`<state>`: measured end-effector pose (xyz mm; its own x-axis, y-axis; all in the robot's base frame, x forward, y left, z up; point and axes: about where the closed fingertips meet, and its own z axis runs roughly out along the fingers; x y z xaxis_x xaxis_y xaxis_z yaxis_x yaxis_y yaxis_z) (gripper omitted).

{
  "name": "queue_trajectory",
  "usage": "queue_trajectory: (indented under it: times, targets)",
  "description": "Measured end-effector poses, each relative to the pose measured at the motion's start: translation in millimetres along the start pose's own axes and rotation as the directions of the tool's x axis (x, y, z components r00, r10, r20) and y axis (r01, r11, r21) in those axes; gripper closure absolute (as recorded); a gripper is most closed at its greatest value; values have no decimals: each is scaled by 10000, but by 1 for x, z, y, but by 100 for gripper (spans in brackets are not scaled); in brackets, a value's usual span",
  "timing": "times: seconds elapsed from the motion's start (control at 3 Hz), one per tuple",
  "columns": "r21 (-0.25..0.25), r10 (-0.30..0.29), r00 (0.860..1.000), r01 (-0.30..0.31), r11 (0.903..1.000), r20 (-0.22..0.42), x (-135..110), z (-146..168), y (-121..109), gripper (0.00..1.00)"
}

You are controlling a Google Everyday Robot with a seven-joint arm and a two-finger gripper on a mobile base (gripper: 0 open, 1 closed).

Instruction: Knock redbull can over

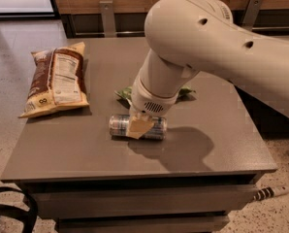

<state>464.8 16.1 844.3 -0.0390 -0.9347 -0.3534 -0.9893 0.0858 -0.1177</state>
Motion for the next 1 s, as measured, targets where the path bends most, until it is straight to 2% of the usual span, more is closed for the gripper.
queue_trajectory:
  times: [0.33, 1.0]
  targets:
    - [42, -34, 10000, 34, 10000, -7, -1, -2, 1, 0]
    - [5, -152, 9998, 152, 9999, -162, -7, -14, 3, 0]
